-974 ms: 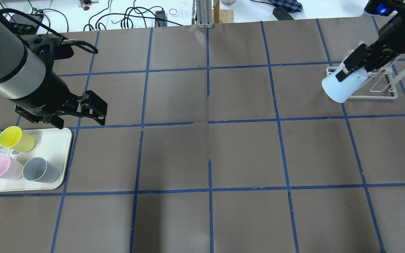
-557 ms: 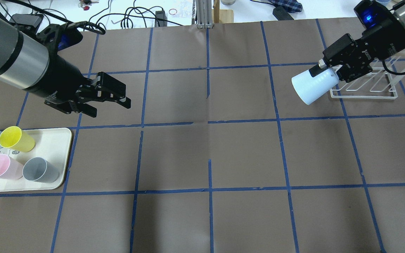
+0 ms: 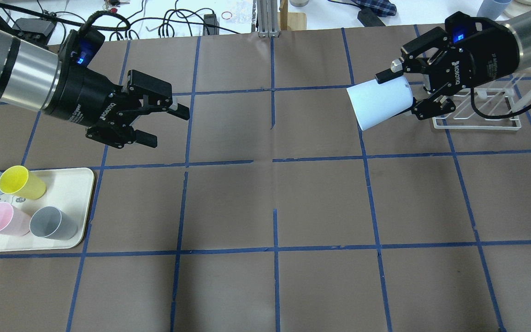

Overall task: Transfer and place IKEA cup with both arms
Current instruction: 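Carry the cup toward the left gripper while the left gripper approaches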

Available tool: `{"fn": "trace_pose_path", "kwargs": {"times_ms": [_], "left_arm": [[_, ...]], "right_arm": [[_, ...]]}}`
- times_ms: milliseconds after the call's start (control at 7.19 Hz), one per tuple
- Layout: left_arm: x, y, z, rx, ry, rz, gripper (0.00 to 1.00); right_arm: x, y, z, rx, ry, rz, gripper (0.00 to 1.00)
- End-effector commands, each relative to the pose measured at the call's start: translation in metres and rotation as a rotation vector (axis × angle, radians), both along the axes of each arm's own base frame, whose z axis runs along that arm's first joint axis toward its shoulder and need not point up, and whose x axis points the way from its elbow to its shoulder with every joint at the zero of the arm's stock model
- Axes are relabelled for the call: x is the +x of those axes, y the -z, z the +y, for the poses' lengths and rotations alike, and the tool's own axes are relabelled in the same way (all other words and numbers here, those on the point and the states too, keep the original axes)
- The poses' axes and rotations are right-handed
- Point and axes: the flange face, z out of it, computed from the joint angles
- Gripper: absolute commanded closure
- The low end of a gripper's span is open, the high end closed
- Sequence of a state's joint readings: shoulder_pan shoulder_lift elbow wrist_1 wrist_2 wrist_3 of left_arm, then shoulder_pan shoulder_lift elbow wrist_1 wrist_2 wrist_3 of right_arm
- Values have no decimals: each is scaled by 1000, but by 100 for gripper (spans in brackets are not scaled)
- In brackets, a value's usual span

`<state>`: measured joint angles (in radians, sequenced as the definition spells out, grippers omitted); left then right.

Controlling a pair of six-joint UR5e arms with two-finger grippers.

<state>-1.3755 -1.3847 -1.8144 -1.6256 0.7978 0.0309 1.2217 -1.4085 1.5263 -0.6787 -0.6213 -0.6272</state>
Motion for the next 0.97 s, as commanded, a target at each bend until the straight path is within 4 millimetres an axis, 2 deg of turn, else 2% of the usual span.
{"fn": "trace_pose_path", "kwargs": {"times_ms": [0,278,417,557,835], "left_arm": [[-13,-4,-8,17,-63,309,0],[-25,11,-8,17,-93,548,0],[-31,12,-6,13,-106,644,0],[-38,10,-3,11,-97,670,0],[-68,15,16,45,-71,778,0]], "right_arm": [[50,-4,8,74,3,-82,55],[85,-10,11,75,30,-141,54],[95,-17,14,58,21,-145,55],[104,-27,18,36,43,-160,55],[129,-36,22,15,62,-192,55]]}}
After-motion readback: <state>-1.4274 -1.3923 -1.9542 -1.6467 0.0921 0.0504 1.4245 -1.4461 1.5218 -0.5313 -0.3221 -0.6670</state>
